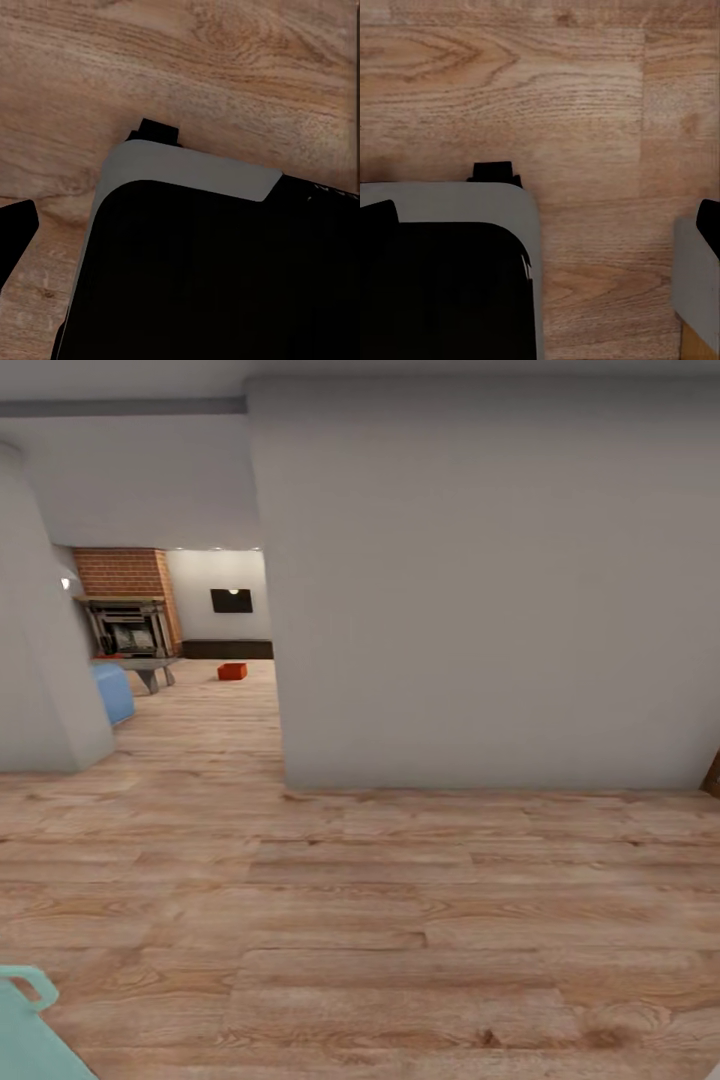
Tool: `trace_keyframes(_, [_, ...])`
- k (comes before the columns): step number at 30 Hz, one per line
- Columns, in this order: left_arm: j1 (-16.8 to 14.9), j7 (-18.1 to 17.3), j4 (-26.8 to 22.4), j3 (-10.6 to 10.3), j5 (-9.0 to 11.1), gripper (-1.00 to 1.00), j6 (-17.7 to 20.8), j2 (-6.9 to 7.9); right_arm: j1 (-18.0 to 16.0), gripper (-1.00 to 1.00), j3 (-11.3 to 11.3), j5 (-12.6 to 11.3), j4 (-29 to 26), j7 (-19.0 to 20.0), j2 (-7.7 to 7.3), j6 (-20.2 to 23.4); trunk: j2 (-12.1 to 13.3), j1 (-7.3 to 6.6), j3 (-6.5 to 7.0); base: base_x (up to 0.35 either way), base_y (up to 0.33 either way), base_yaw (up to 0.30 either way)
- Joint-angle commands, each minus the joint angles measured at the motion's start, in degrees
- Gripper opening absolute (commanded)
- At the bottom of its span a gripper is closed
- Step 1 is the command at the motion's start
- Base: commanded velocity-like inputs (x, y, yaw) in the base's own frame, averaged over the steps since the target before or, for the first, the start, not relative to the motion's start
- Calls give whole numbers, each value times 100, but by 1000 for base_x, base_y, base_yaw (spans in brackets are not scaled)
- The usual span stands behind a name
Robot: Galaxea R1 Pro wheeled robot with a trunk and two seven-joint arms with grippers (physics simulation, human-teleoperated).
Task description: Move the two storage containers from the living room to the garage. In the garage, place one container on the floor and stack the other container on top of it (either order is fine).
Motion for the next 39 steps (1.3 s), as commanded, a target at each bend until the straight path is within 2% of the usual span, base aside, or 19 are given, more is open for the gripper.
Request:
trace_keyframes(1, [0, 18, -15, 2, 35, 100, 37, 0, -8, 100, 50, -55, 19, -5, 2, -35, -3, 3, -6, 325, 0, 0])
trace_keyframes(16, [1, 18, -8, 3, 35, 100, 37, 0, -8, 100, 61, -56, 19, -5, -5, -49, -3, 3, -6, 325, 0, 175])
trace_keyframes(39, [0, 18, 1, 3, 35, 100, 47, 14, -8, 100, 40, -72, 20, -26, -3, -71, -3, 3, 2, 325, 0, 33])
